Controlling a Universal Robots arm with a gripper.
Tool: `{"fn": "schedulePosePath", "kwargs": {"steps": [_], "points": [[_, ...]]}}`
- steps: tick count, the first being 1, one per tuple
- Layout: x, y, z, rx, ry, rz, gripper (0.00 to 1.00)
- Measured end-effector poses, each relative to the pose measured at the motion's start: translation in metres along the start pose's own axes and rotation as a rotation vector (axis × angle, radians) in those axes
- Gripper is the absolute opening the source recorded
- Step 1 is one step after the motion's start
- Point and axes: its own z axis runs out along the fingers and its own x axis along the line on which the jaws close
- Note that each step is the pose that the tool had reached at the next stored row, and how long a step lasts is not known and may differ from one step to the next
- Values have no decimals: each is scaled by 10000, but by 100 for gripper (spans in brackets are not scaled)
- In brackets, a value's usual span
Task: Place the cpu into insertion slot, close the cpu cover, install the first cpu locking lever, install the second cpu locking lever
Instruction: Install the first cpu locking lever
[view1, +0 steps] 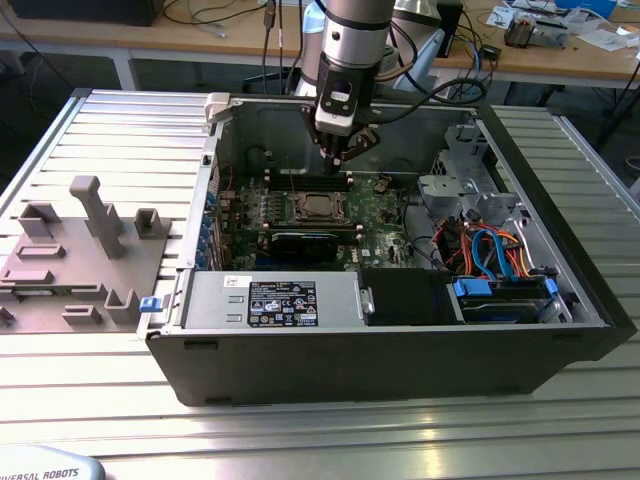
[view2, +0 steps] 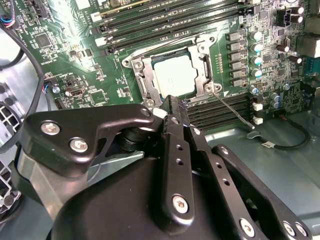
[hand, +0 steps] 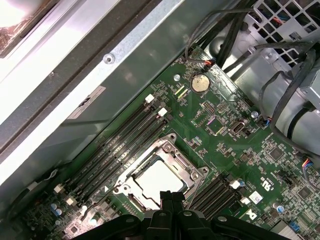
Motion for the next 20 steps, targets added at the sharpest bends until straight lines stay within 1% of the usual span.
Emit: {"fn": "schedulePosePath", "kwargs": {"steps": [20], "points": [[0,0,2,4,-7,-159,11]]}}
